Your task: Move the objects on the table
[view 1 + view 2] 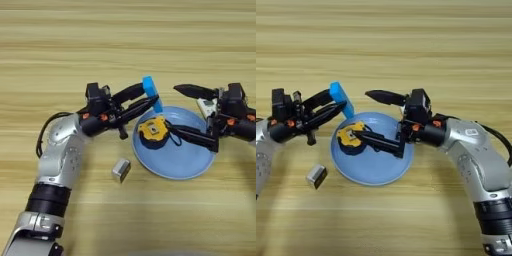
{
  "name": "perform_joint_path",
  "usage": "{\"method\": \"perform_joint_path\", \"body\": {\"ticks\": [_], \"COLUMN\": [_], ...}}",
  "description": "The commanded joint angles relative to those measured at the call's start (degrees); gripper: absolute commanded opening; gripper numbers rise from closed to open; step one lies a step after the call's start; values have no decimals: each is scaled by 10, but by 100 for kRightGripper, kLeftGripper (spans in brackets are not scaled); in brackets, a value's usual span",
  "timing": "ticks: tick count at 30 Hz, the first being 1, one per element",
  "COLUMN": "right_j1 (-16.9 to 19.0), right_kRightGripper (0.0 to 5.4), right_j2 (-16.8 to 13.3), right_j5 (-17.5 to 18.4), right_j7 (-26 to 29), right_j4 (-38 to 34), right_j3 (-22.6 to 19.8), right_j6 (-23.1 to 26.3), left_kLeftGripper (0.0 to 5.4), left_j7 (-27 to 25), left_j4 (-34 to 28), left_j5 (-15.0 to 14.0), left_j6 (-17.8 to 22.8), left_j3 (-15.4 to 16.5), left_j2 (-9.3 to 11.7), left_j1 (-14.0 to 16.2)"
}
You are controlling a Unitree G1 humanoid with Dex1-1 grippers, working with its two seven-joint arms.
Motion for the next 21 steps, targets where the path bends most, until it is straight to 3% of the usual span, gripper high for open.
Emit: {"method": "perform_joint_path", "body": {"ticks": [1,7,15,21], "right_j1": [-21,-34,-76,-91], "right_kRightGripper": [540,540,540,540], "right_j2": [14,36,70,77], "right_j5": [4,-6,-68,-98], "right_j7": [-26,-66,-152,-175], "right_j4": [14,40,136,180], "right_j3": [-21,-40,-57,-56], "right_j6": [-10,-31,-99,-133], "left_kLeftGripper": [142,142,142,142], "left_j7": [35,87,137,155], "left_j4": [39,88,141,169], "left_j5": [44,82,130,162], "left_j6": [-34,-63,-82,-78], "left_j3": [14,31,35,28], "left_j2": [12,24,44,58], "left_j1": [-18,-30,-41,-56]}}
